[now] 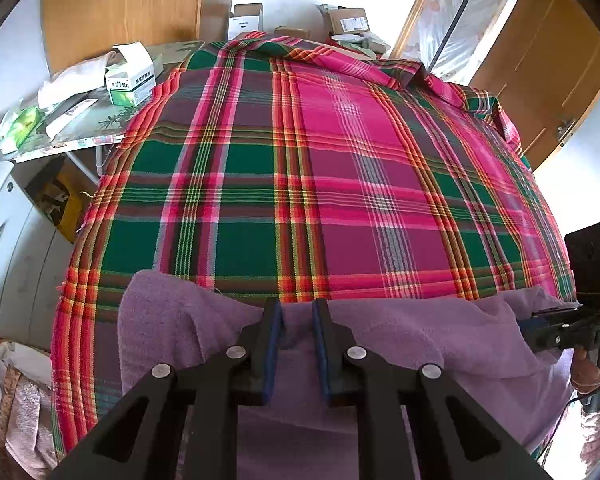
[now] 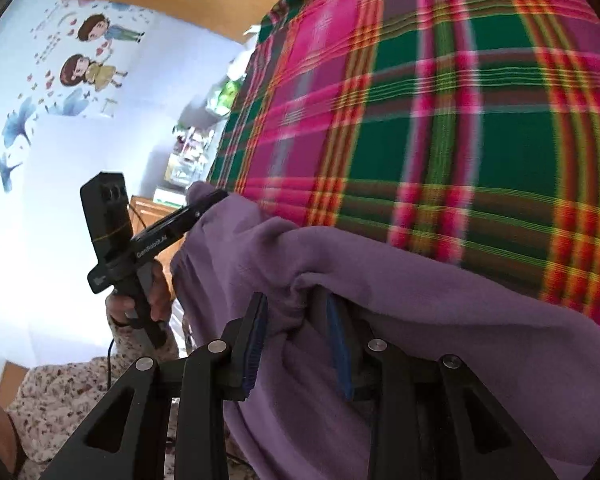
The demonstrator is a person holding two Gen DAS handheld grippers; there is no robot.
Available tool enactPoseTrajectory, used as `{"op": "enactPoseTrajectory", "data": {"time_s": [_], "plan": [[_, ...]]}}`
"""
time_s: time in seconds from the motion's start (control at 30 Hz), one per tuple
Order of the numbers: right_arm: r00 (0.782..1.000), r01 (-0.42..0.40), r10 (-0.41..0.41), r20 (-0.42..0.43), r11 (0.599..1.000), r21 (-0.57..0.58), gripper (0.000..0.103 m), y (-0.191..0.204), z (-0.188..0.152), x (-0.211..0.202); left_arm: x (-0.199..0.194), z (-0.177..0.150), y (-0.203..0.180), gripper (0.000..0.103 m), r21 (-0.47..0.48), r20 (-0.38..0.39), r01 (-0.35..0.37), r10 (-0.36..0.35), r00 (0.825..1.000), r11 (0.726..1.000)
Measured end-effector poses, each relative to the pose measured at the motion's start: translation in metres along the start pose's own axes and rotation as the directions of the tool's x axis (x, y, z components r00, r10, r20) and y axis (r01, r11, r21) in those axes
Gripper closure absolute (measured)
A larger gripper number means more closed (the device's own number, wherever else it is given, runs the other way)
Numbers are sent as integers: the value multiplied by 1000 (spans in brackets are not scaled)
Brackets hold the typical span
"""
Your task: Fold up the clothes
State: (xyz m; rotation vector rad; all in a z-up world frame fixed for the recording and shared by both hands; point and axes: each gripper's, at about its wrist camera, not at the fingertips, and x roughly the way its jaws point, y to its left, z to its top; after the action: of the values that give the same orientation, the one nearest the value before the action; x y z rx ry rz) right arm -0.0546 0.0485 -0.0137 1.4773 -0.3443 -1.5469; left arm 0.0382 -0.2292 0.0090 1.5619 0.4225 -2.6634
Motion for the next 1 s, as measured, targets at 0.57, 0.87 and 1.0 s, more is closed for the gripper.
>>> {"op": "enactPoseTrajectory", "data": {"time_s": [0.57, 0.87, 1.0], "plan": [[992, 59, -57, 110, 998, -11, 97, 5, 11, -10, -1, 3, 5, 87, -27, 12, 39, -39, 999, 999], [969, 166, -147, 201, 983, -83, 98, 15, 41, -27, -5, 13, 13, 87, -65, 54, 31, -27, 998, 997], [965, 210, -190, 182, 973, -99, 98, 11, 58, -23, 0, 17, 15, 87, -68, 47, 20, -17, 999, 998]]}}
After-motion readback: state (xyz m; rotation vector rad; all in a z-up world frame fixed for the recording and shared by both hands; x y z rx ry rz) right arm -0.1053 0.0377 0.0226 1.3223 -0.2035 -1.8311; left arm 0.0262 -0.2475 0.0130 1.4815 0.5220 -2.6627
